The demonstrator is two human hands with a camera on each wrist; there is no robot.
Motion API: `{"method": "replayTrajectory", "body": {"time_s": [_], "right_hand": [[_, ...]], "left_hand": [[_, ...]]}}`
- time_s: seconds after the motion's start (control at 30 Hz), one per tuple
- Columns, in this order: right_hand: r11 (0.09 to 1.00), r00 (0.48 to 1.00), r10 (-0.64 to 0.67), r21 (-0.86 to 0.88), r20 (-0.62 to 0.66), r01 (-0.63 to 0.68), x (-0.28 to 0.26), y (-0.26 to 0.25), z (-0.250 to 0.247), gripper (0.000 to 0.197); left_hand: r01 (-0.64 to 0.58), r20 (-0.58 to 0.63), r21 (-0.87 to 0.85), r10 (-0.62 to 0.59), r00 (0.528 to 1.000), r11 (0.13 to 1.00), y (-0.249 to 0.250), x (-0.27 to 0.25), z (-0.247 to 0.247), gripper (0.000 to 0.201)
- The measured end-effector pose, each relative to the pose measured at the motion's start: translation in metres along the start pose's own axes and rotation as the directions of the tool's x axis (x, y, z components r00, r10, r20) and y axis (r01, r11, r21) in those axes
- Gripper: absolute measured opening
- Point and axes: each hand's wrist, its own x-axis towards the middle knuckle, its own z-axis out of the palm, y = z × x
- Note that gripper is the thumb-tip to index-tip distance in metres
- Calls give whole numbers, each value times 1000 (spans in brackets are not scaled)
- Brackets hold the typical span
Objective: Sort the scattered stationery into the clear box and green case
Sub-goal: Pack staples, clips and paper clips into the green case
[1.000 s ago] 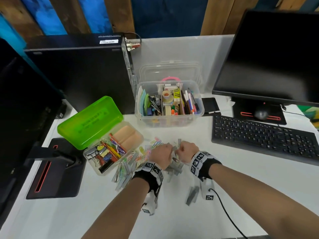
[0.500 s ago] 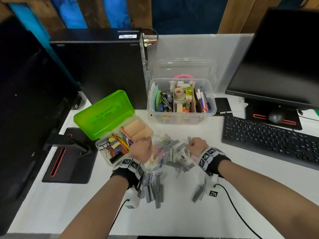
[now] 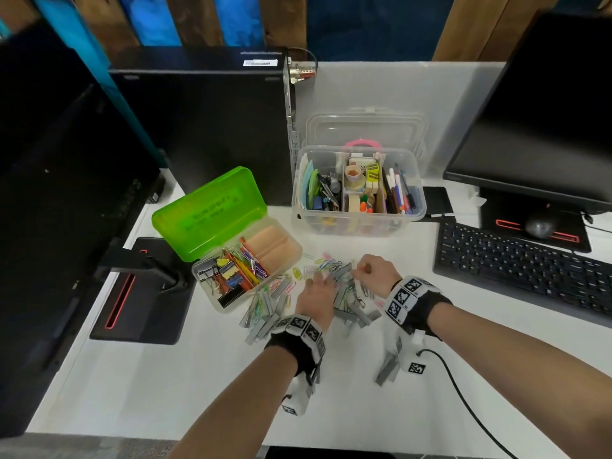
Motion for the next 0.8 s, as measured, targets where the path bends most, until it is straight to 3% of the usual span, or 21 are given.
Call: {"method": "replayTrajectory", "body": {"time_s": [0.13, 0.23, 0.33, 0.47, 0.67, 0.8], "right_hand": [[1000, 1000, -5, 8, -24, 5, 0, 0, 2, 11], [1000, 999, -20, 12, -30, 21, 4, -4, -1, 10], [999, 999, -41, 5, -12, 41, 7, -10, 0, 11], [998, 997, -66, -11, 24, 67, 9, -15, 6, 13], [998, 997, -65, -4, 30, 66, 8, -13, 6, 13], [999, 999, -44, 0, 29, 44, 8, -10, 4, 23]], "left_hand": [[-4, -48, 38, 6, 999, 999, -5, -2, -12, 42], [118, -98, 182, -101, 990, 976, -23, -9, -20, 34], [259, -27, 337, -266, 964, 905, -33, -17, -23, 27], [287, 53, 373, -329, 943, 882, -31, -16, -13, 34], [209, 24, 233, -221, 975, 950, -9, -1, -15, 29], [124, -42, 238, -117, 992, 963, -9, -5, -28, 27]]}}
